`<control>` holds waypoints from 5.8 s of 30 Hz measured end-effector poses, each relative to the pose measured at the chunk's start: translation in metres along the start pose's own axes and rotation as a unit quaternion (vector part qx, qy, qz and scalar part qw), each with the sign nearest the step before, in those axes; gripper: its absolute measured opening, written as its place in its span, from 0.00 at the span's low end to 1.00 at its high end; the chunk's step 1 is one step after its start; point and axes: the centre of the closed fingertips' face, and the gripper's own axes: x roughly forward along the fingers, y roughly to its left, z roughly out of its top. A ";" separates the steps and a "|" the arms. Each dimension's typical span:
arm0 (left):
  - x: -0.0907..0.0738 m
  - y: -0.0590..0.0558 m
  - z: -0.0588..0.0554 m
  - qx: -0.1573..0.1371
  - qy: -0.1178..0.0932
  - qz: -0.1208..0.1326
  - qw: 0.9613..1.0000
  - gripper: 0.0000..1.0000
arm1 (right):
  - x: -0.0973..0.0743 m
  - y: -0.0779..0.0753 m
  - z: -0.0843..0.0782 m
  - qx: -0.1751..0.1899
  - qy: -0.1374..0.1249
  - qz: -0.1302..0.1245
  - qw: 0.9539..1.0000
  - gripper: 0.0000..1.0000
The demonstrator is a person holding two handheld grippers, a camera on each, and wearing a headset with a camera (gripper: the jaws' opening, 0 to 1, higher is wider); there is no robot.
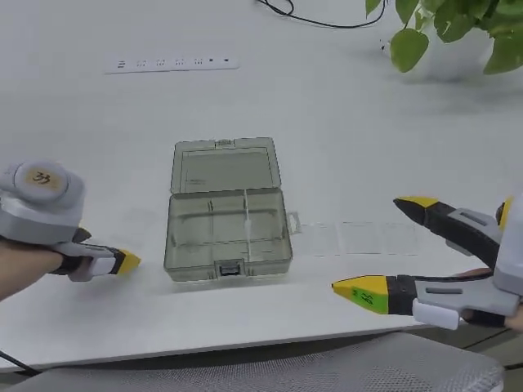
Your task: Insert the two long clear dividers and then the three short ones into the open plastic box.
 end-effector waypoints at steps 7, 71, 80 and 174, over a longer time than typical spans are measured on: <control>0.003 0.000 -0.003 0.002 0.024 0.005 1.000 0.46 | 0.000 0.001 -0.001 0.003 -0.005 0.000 1.000 0.96; -0.001 -0.002 0.004 -0.026 -0.013 0.004 1.000 0.30 | 0.015 0.011 -0.006 0.018 0.005 0.020 1.000 0.89; -0.009 0.002 0.006 -0.032 -0.028 0.003 0.999 0.30 | 0.020 0.015 -0.003 0.016 0.003 0.025 1.000 0.89; -0.064 -0.161 0.124 0.051 -0.240 -0.107 0.963 0.31 | 0.093 0.034 0.057 0.337 -0.061 0.060 0.938 0.02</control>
